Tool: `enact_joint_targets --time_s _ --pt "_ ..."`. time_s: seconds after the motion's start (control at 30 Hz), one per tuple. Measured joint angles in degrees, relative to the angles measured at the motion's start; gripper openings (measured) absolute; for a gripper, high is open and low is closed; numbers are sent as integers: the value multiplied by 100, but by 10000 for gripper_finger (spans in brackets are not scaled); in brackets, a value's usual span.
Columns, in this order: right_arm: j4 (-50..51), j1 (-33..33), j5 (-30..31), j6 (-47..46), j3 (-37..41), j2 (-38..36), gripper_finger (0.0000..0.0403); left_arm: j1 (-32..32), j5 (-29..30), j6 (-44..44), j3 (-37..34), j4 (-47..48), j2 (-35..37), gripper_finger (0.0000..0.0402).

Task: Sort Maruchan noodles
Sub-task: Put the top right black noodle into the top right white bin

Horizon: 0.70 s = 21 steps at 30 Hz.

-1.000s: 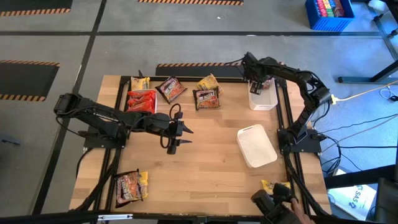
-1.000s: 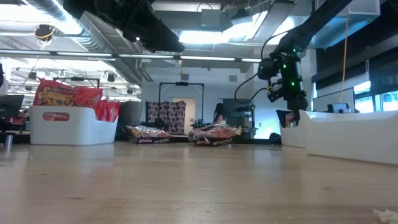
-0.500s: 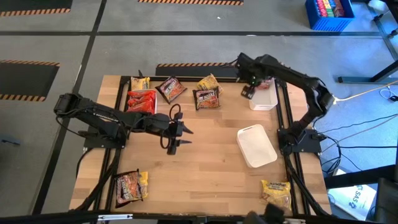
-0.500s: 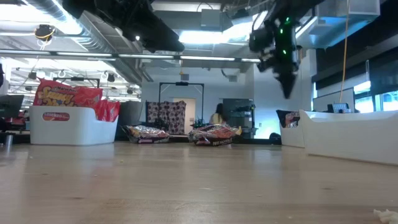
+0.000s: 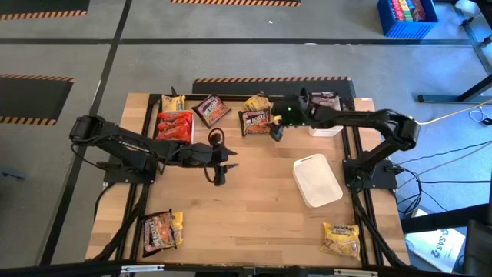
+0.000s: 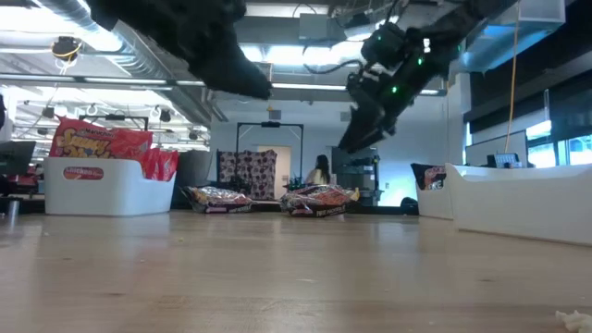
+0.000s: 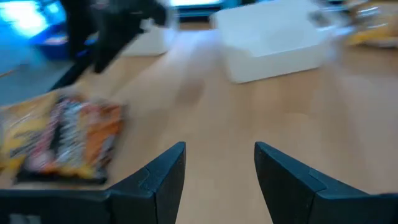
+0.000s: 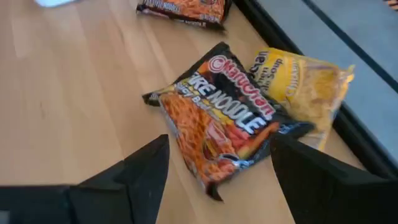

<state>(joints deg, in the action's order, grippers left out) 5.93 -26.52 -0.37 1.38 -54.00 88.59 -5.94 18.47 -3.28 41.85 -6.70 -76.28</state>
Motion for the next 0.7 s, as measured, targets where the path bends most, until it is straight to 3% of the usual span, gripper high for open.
enact_joint_targets --time_s 0.33,0.53,0.7 --pt "-1656 -87 267 -524 52 1094 259 642 152 -456 -4 -116 -892 184" --pt "-1211 -83 353 -517 -254 1652 259 718 137 -539 -4 -106 -1097 184" --pt "-502 53 358 -411 -287 1636 259 657 133 -532 -2 -140 -1087 184"
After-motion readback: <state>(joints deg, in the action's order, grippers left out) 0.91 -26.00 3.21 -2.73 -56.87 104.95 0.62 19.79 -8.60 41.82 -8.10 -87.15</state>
